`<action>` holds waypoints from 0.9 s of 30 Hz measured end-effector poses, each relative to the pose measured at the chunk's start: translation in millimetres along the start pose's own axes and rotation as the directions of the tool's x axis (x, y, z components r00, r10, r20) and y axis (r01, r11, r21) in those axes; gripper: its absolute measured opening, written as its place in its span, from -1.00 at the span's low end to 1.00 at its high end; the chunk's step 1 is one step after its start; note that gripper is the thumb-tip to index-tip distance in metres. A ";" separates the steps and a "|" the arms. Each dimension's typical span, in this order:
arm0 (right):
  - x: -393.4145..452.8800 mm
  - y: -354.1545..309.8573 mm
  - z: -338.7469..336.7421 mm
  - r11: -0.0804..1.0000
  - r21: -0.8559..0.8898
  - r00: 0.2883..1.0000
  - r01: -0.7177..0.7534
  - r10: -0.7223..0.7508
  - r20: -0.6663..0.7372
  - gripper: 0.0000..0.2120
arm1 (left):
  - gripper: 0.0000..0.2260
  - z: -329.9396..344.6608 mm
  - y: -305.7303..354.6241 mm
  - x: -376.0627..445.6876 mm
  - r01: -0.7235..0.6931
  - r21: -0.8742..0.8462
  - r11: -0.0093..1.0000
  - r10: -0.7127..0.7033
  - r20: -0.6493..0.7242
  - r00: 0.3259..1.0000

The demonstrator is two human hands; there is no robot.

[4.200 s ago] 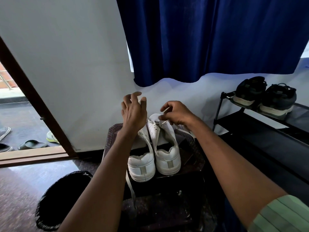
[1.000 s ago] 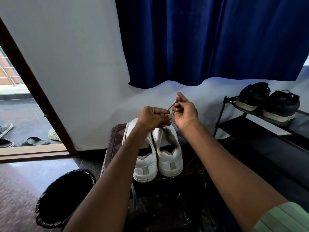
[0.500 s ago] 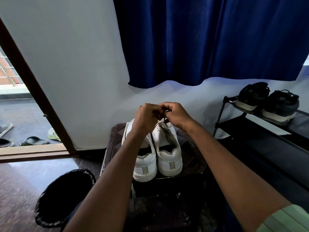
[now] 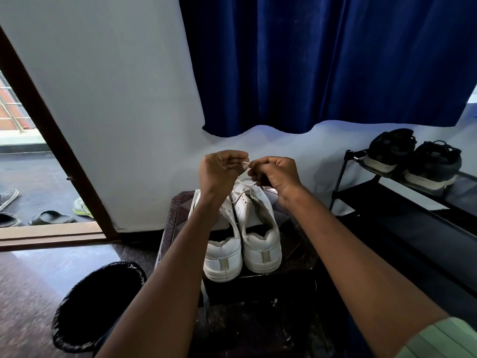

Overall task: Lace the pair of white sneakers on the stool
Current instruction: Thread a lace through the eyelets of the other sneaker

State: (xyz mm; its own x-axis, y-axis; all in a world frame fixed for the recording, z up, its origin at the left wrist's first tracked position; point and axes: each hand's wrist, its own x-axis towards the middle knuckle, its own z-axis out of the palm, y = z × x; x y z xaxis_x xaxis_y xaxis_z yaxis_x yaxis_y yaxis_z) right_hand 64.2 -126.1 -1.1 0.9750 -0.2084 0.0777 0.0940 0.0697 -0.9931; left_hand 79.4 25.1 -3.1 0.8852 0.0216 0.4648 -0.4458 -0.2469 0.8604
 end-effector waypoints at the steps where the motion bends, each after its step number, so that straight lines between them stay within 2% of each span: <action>1: -0.9 -1.1 0.3 1.000 0.021 1.000 -0.007 0.007 -0.007 -0.93 | -0.80 -0.4 0.6 -0.2 -0.007 -0.002 1.000 0.007 0.005 1.000; 6: -3.9 -4.8 -0.5 0.999 0.024 0.999 -0.031 0.032 -0.009 -0.90 | -0.80 -0.5 1.9 -1.9 -0.071 0.056 0.996 0.071 0.006 0.997; 12: -1.3 -3.7 -4.0 0.998 0.018 0.998 -0.068 0.068 0.007 -0.78 | -0.83 0.2 0.9 -2.7 -0.132 0.094 0.987 0.131 0.016 0.991; 15: -1.0 -3.0 -5.1 0.998 -0.008 0.998 -0.065 0.065 0.007 -0.80 | -0.84 1.5 2.0 -3.1 -0.149 0.104 0.983 0.150 0.003 0.989; 17: -0.5 -2.7 -5.6 0.998 -0.056 0.999 -0.040 0.041 0.013 -0.87 | -0.85 2.3 2.1 -3.0 -0.100 0.083 0.992 0.102 -0.017 0.995; 19: 2.0 0.6 -5.7 0.980 -0.192 0.998 0.059 -0.053 0.038 -0.93 | -0.85 2.2 3.3 -3.0 0.019 0.010 1.000 -0.019 -0.045 0.999; 21: 4.0 6.2 -4.0 0.899 -0.372 0.973 0.231 -0.219 0.076 -0.88 | -0.83 1.8 4.1 -3.2 0.129 -0.097 0.987 -0.135 -0.059 0.989; 23: 3.3 11.4 -0.3 0.768 -0.518 0.922 0.376 -0.364 0.130 -0.83 | -0.82 1.3 5.8 -3.2 0.204 -0.185 0.961 -0.220 -0.068 0.973; 27: 3.2 17.0 3.3 0.507 -0.698 0.825 0.505 -0.521 0.218 -0.85 | -0.84 0.8 7.6 -2.7 0.279 -0.315 0.907 -0.312 -0.062 0.948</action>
State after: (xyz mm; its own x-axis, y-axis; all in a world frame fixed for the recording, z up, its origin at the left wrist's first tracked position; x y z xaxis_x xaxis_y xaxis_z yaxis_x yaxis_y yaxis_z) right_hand 69.6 -122.4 -17.5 0.7993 0.0045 0.6009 0.3994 -0.7511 -0.5256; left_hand 73.7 22.4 2.0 0.9701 0.1574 0.1847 -0.1999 0.0868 0.9760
